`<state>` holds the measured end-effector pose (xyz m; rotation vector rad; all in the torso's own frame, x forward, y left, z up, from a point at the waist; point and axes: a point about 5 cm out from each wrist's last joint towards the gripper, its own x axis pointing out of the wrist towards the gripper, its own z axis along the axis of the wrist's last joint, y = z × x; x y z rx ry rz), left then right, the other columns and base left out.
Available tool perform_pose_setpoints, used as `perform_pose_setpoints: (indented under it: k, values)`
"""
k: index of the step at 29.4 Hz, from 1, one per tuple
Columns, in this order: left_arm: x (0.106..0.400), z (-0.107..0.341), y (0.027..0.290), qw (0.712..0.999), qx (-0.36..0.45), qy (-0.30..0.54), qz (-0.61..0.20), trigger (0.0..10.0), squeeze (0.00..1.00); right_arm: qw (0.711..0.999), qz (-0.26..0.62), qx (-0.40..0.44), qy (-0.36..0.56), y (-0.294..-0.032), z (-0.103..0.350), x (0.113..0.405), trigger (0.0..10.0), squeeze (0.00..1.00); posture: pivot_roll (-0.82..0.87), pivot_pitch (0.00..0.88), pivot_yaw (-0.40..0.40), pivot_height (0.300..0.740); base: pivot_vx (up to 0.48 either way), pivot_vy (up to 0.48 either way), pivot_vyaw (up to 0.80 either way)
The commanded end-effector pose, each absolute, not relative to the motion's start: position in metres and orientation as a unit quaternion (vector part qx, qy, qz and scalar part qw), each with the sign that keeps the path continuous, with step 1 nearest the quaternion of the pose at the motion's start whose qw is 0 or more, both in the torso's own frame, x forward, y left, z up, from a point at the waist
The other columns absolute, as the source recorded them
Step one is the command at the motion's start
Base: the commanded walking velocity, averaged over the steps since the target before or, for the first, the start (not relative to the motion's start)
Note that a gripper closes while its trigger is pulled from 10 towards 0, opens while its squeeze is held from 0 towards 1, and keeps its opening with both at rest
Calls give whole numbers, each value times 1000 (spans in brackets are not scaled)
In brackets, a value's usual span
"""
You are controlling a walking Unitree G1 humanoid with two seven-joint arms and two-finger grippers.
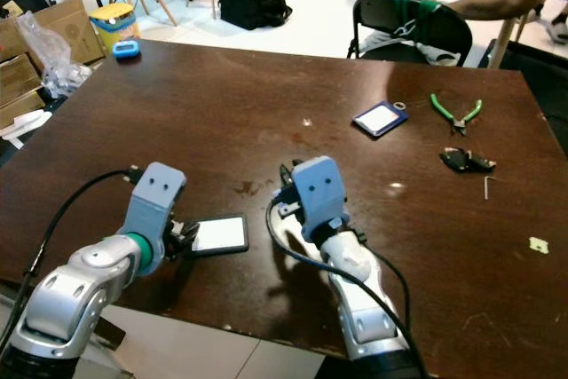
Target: Hang keys on a hook
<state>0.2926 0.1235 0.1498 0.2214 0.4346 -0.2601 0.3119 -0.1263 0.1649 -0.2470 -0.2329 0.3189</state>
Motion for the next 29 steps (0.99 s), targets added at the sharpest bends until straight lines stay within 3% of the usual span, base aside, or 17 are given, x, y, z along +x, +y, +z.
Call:
perform_pose_setpoints:
  k: [1,9,10,14,15,21,24,26,27,28,29]
  values:
    - [289,145,126,960,109,225,-127,10000,0,973,162,-121,-111,-125,162,311,10000,0,-104,108,137,740,0,0,0]
    - [289,138,127,958,111,236,-119,10000,0,973,161,-121,-112,-125,163,311,10000,0,-107,106,138,740,0,0,0]
    - [289,136,128,957,112,240,-116,8980,0,973,160,-121,-112,-126,163,311,10000,0,-107,106,138,740,0,0,0]
    - [288,131,131,956,114,247,-111,8588,0,973,160,-121,-113,-126,163,311,10000,0,-107,106,138,740,0,0,0]
    - [287,126,134,954,117,254,-107,7765,0,973,160,-121,-113,-125,163,311,10000,0,-108,107,138,740,0,0,0]
    - [286,123,136,953,118,259,-103,7294,0,973,160,-121,-112,-125,163,311,10000,0,-108,107,138,740,0,0,0]
    - [287,122,138,953,119,261,-99,5922,0,973,161,-121,-113,-125,163,311,10000,0,-110,107,136,740,0,0,0]
    - [287,122,138,953,119,261,-99,5922,0,973,161,-121,-113,-125,163,311,10000,0,-110,107,136,740,0,0,0]
    - [287,121,139,953,120,261,-97,4039,0,973,161,-121,-113,-125,163,311,10000,0,-110,107,136,740,0,0,0]
    - [287,121,139,953,120,261,-97,4039,0,973,161,-121,-113,-125,163,311,10000,0,-110,107,136,740,0,0,0]
    - [287,121,140,953,120,261,-95,3098,0,973,160,-122,-113,-126,163,311,10000,0,-109,106,136,740,0,0,0]
